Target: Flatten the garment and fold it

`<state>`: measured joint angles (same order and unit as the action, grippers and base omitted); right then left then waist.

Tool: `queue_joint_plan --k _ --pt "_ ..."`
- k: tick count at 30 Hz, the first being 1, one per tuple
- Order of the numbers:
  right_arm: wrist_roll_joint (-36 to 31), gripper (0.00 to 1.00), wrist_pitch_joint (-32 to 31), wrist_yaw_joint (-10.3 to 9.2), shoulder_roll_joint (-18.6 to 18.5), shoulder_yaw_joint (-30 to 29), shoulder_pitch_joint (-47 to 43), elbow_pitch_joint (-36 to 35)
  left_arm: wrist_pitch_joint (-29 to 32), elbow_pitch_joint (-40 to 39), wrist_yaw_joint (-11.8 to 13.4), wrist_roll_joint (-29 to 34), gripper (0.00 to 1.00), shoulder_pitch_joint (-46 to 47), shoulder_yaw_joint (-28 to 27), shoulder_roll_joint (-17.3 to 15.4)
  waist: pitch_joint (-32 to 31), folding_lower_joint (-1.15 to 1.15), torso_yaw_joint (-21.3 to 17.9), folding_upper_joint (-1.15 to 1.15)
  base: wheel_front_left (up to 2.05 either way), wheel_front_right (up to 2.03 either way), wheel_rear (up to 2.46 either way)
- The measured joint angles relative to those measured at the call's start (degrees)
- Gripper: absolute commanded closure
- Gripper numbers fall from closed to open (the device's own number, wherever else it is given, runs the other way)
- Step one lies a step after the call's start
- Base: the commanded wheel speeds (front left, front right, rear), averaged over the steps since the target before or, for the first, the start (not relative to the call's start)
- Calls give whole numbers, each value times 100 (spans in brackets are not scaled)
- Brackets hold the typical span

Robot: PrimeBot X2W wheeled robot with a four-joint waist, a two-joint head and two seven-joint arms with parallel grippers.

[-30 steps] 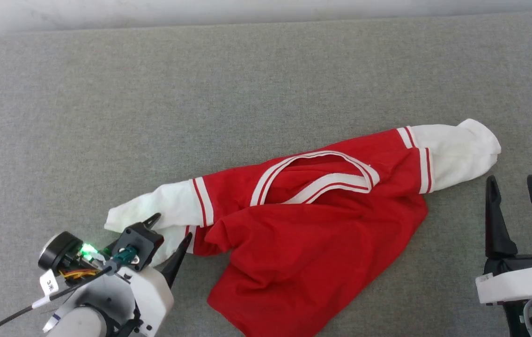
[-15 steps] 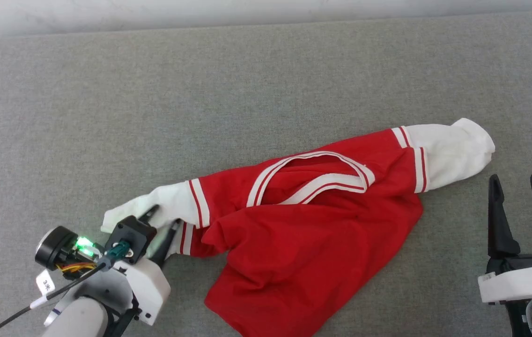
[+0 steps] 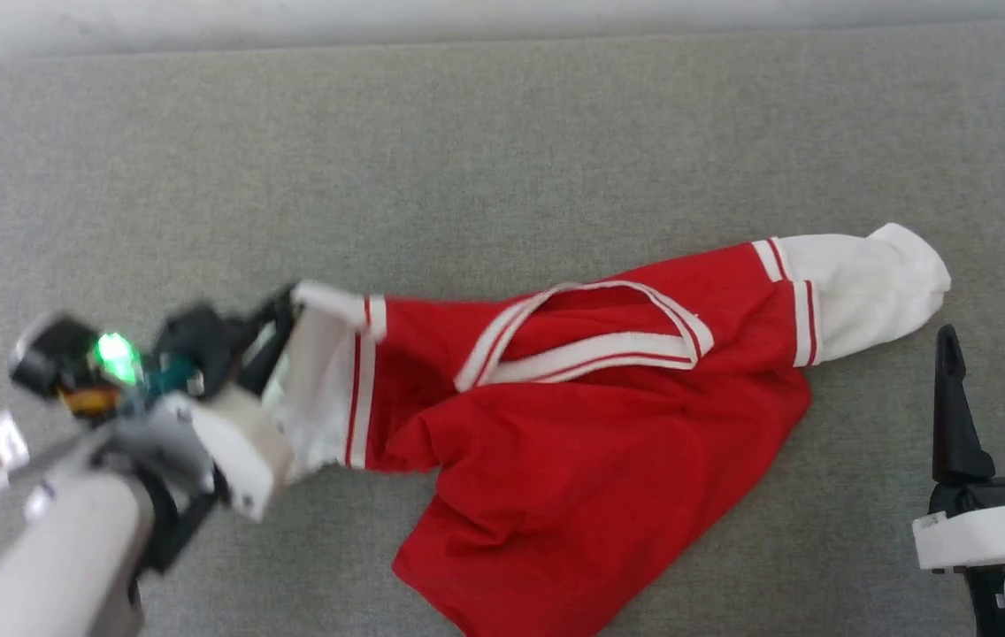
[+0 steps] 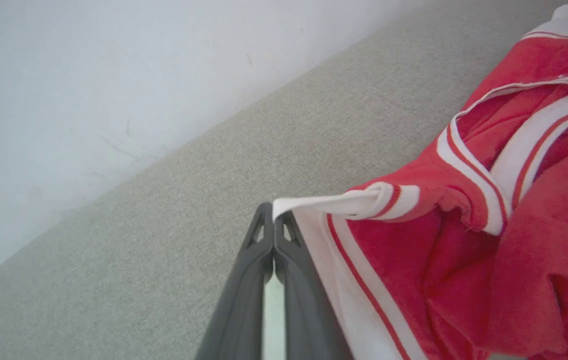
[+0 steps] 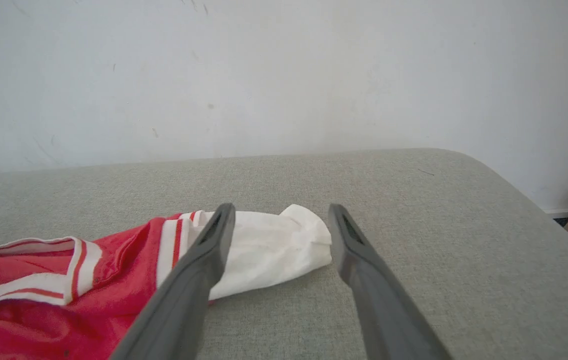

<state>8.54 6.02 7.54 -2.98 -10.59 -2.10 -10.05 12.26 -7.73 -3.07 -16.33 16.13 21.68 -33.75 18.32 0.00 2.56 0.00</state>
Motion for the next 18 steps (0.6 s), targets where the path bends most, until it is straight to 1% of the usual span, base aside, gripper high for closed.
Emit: queue_joint_plan --k 2,4,6,10,11,12,13,14,15,18 --pt "0 0 -4 0 0 16 4 -24 168 58 -121 -49 100 386 24 -29 75 0 5 0 0 0 0" --pt "0 0 -26 0 1 43 13 -31 258 292 -207 -187 100 811 54 40 163 0 5 0 0 0 0" --pt "0 0 -27 0 0 79 60 -30 282 699 -285 -243 100 1256 146 149 265 1 0 0 0 0 0" --pt "-1 0 -27 0 2 192 183 -30 73 1830 -310 -309 100 2003 249 468 481 1 -43 0 0 0 0" --pt "-1 0 -26 0 2 202 215 -30 42 2117 -337 -310 95 2125 283 537 532 2 -62 0 0 0 0" --pt "-1 0 -26 0 2 213 244 -30 -13 2375 -343 -292 74 2212 332 587 581 1 -85 0 0 0 0" --pt "-1 0 -24 0 2 208 271 -29 -83 2621 -344 -259 38 2287 379 649 627 1 -112 0 0 0 0" --pt "-2 0 -21 0 3 203 293 -29 -160 2840 -344 -255 5 2350 393 723 668 1 -138 0 0 0 0" --pt "-4 0 -19 0 1 189 304 -24 -254 3039 -345 -242 0 2415 415 790 707 2 -164 0 0 0 0" --pt "-9 0 -8 0 1 167 304 -5 -526 3494 -345 -235 0 2566 438 975 799 2 -229 0 0 0 0"
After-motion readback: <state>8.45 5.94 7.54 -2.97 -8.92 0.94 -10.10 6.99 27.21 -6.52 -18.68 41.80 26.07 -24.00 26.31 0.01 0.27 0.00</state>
